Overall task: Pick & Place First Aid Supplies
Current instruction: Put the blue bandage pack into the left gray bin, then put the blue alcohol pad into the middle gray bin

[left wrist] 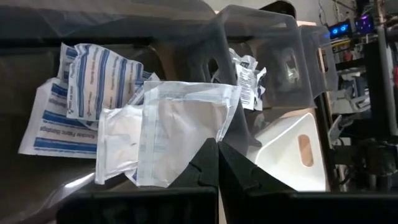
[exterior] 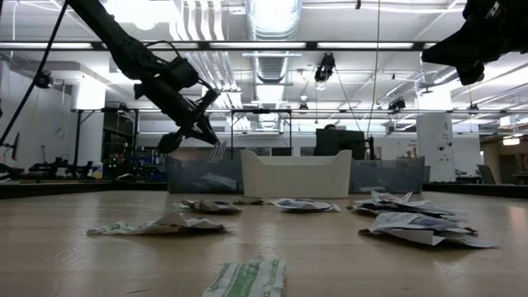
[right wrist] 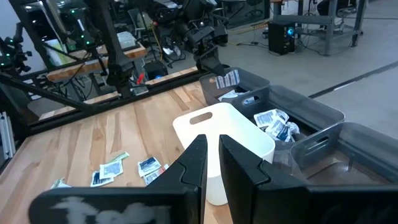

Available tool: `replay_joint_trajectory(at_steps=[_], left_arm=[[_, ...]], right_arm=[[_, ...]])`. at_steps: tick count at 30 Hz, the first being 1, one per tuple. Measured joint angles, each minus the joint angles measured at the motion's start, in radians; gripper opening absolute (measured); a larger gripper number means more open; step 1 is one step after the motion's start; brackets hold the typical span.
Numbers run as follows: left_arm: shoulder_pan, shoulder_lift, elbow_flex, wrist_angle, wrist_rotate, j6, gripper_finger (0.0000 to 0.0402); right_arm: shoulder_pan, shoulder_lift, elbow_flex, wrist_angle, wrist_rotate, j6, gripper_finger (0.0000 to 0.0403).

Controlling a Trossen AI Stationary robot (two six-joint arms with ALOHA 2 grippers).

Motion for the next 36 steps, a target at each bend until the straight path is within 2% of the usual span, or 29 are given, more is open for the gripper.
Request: replay_joint_trajectory(at_steps=[5,15,20,23,29,36], left_arm=[[0.0,0.0,0.0,-0.003,-0.012,0.047,0.0006],[0.01,0.001,0.0,-0.023,-0.07,0.102,0.0063],[0.035,0.0,0.006,-0.03,-0.07,0.1,0.0073],[0.04,-0.002,0.039,-0.03,-0.004,0.096,0.0072],[-0.037,-0.018,0.134,-0.026,0.272,0.127,0.0073],[-0.27,-0.046,0.183,-0.027,0.286,0.174,0.0071]], right_arm=[[0.0,0.0,0.0,0.0,0.0,0.0,0.0038],[0.0,0.0,0.0,0.001,0.0,0.006,0.0038],[0.0,0.0,0.0,0.001,0.0,0.008,0.0038],[0.0,0.0,0.0,0.001,0.0,0.008,0.0038],[0.0,0.0,0.0,0.001,0.0,0.008,0.0038],[0.0,0.0,0.0,0.0,0.0,0.004,0.0038]])
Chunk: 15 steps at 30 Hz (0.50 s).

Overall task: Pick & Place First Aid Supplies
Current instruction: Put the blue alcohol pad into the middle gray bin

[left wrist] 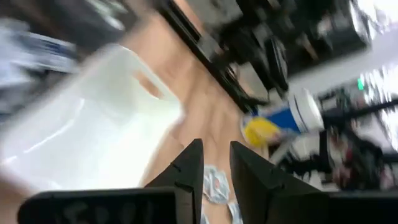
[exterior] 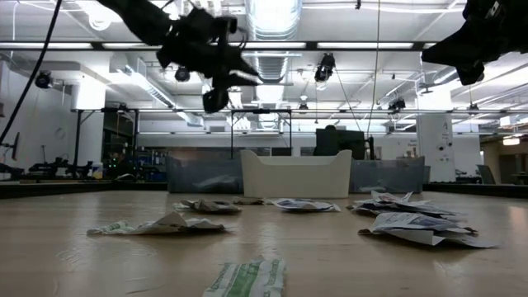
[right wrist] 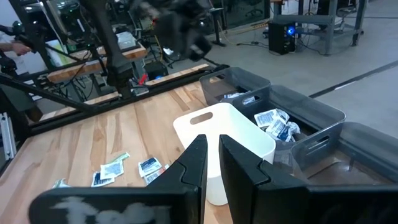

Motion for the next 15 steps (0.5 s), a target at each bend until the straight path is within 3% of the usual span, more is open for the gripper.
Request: replay_joint_trajectory(at_steps=[6,15], left_arm=[[-0.219,-0.001,0.01,-0.02,-0.148,0.084,0.0071],[-0.511,0.001,0.01,-0.235,-0.651,0.139,0.0071]], right_arm=[[0.0,0.0,0.0,0.0,0.0,0.001,0.0038],[0.0,0.0,0.0,0.0,-0.002,0.001,0.0038]])
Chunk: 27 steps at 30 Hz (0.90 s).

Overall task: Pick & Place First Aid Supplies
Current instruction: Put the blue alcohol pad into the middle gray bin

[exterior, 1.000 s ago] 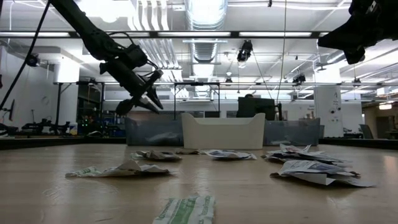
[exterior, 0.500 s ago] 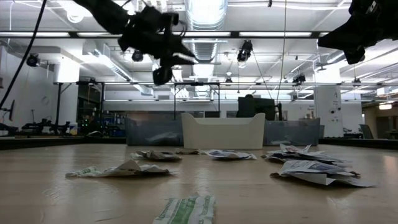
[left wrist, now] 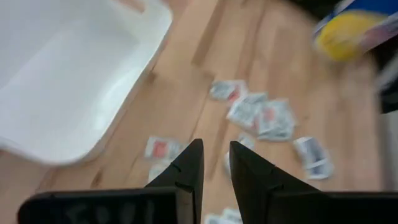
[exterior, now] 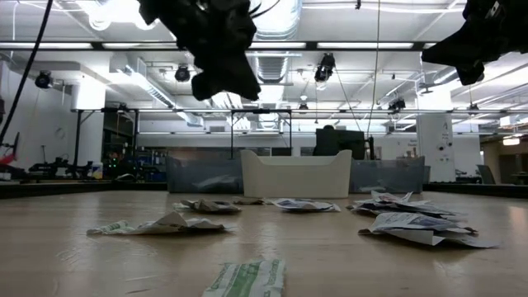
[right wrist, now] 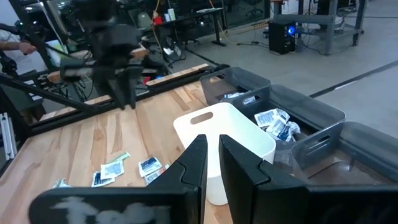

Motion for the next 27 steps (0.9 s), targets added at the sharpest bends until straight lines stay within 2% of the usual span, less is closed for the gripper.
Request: replay_joint_trajectory(at_steps=[4,10,17,27], left_arm=[[-0.097,0.001,-0.002,-0.039,-0.174,0.022,0.0071],[-0.16,0.006,-0.01,-0.036,-0.284,0.11,0.0071],[-0.162,0.125,0.004,-0.044,-0.248,0.198,0.0071],[-0.162,0.291,0.025,-0.087,-0.199,0.203,0.0072]], right_arm=[[0.0,0.0,0.0,0.0,-0.002,0.002,0.0038],[0.0,0.0,0.0,0.0,-0.002,0.002,0.0038],[0.0,0.0,0.0,0.0,-0.002,0.002,0.0038],[0.0,0.0,0.0,0.0,-0.002,0.001,0.0038]])
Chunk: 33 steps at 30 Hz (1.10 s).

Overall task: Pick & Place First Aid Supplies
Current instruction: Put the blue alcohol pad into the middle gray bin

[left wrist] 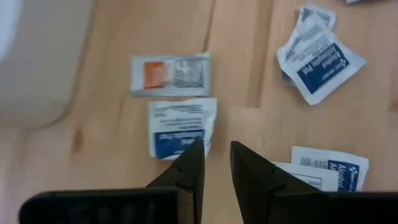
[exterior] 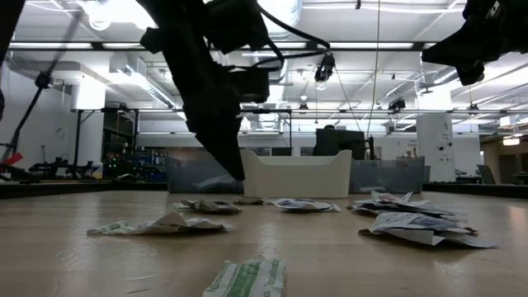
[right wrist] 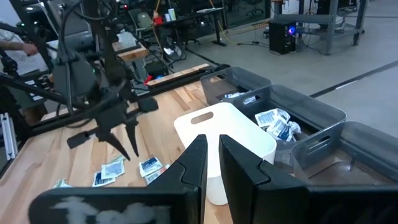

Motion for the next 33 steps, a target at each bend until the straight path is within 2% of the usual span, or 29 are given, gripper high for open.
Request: replay_joint_trajectory(at_steps=[10,21,33], left_arm=[[-0.001,0.057,0.012,0.014,0.048,0.001,0.0074],[0.0,0.06,0.034,0.047,0.047,-0.067,0.0126],[0.002,0.093,0.029,0.03,0.013,0.026,0.0133]], right_arm=[[0.0,0.0,0.0,0.0,0.0,-0.003,0.0038],[0.0,0.0,0.0,-0.001,0.001,-0.003,0.0038],[0.0,0.0,0.0,-0.001,0.001,-0.006,0.0038]])
